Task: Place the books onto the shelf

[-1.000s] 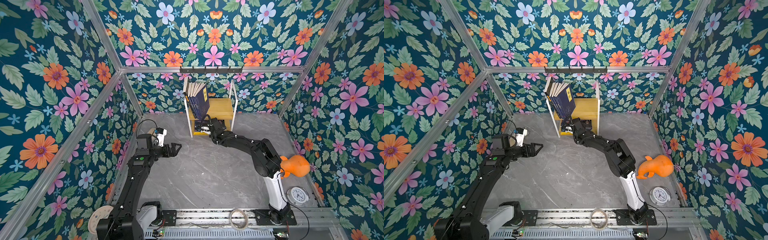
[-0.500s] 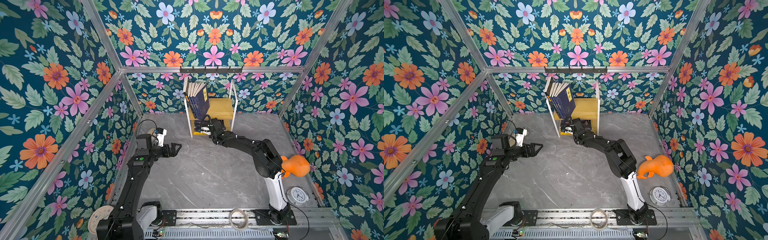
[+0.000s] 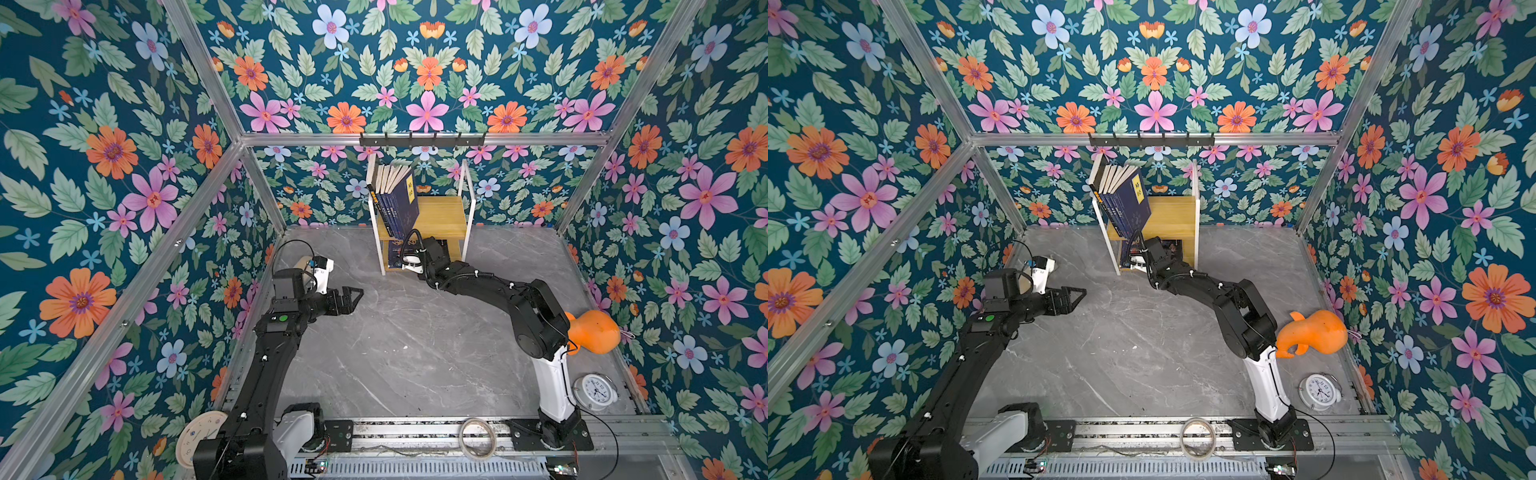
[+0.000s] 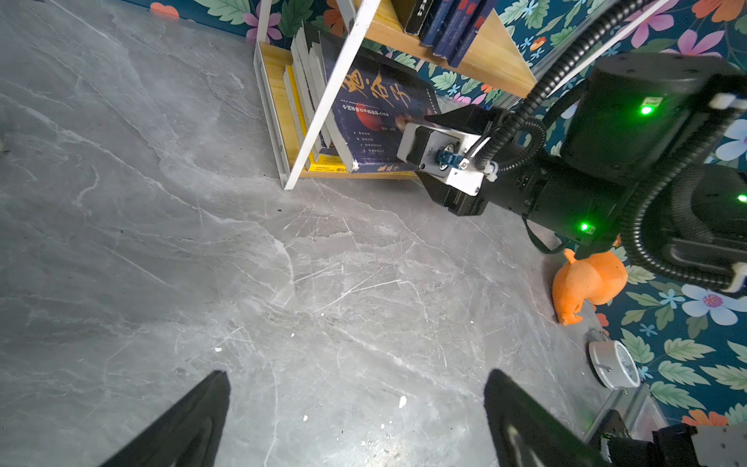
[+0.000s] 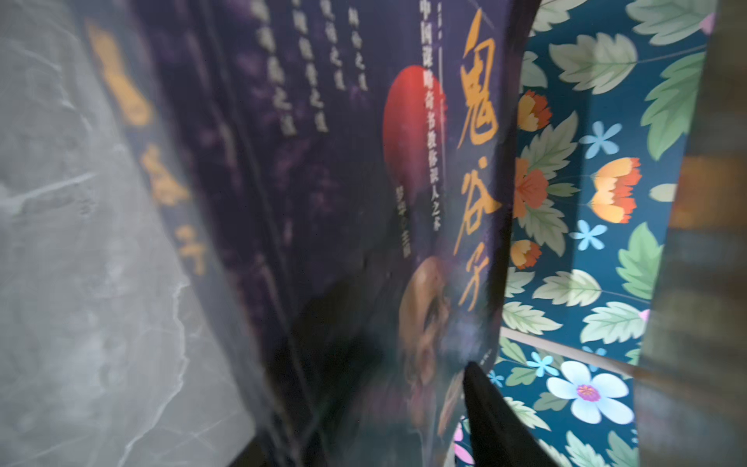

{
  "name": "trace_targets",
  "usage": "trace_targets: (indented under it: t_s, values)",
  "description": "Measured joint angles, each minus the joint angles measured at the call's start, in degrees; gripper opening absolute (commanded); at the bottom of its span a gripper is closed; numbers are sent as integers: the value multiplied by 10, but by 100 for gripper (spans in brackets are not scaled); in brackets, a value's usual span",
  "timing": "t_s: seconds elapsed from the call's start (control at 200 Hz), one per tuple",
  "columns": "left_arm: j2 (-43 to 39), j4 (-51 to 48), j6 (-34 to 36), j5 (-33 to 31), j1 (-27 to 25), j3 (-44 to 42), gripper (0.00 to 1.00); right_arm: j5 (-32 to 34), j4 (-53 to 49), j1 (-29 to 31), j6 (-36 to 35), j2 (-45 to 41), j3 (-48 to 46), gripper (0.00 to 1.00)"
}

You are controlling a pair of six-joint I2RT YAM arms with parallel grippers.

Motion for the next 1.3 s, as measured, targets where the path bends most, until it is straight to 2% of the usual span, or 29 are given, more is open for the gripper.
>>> trace_targets:
  t_s: [0.195,0.435,0.69,1.08,1.3]
  values:
    - [-1,0,0,0,0,-1,100,-28,-59,0,33,-9,26,85]
    - [-1,0,0,0,0,-5,100,-69,-111,0,66,1,62,87]
    - [1,0,0,-1,1,-4,100,-70,-126,-6,79,27,82,81]
    - [10,0,0,-2,3,0,100,-57,-123,-12,89,43,100,66]
    - [12,0,0,-2,5,0,100,-47,-118,-15,88,50,108,63]
